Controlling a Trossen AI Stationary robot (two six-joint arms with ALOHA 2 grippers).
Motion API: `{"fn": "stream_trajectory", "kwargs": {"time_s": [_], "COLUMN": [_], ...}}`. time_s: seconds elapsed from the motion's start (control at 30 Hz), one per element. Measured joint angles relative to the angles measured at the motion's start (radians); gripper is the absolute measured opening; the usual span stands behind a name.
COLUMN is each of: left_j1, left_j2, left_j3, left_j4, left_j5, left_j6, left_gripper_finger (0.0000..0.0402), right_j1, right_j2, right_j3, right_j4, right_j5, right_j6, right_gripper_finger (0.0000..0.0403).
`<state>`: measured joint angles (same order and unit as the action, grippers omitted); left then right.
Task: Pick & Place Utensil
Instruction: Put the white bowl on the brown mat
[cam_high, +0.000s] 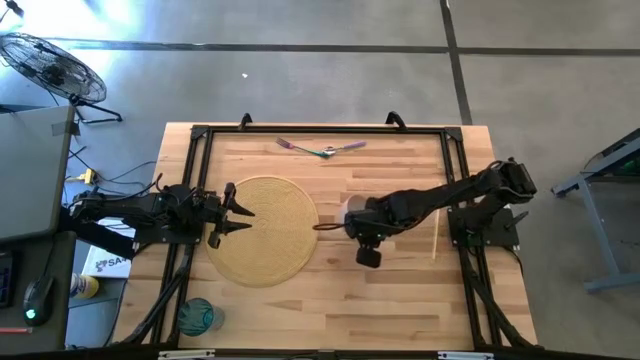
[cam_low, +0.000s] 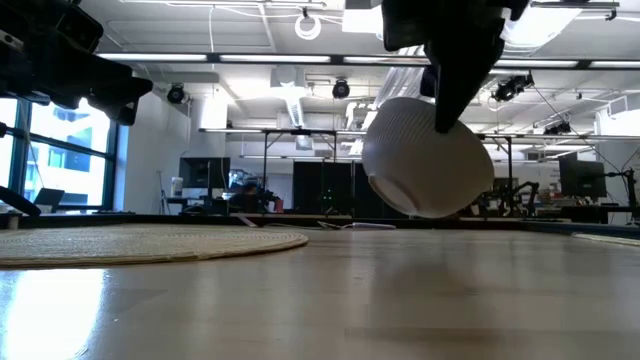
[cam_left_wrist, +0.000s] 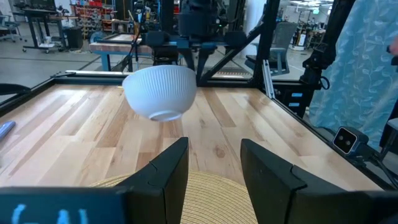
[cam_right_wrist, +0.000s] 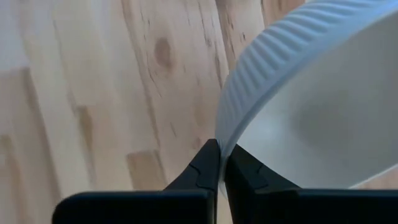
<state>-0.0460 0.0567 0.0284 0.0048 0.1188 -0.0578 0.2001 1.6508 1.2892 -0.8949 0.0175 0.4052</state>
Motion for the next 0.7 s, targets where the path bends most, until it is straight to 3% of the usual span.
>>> {"fn": "stream_trajectory", "kwargs": {"time_s": [0.17,0.43,0.7], "left_j1": [0.000,0.000,0.000], "left_j2": [0.000,0.000,0.000], "left_j3": [0.000,0.000,0.000], "left_j4": [0.000,0.000,0.000], "left_j5": [0.000,0.000,0.000], "left_j6": [0.000,0.000,0.000], "left_gripper_finger": [0.0143,0.0143,0.0143], "right_j1": [0.000,0.003,0.005], "right_j2": [0.000,0.005,0.126], "right_j3": [0.000,-0.043,-0.038], "right_j4": [-0.014,0.057,0.285], "right_j5": [0.021,0.054,0.373], "right_j6": [-0.150,-0.844,-1.311], "right_gripper_finger": [0.0006,0.0009,0.0011]}}
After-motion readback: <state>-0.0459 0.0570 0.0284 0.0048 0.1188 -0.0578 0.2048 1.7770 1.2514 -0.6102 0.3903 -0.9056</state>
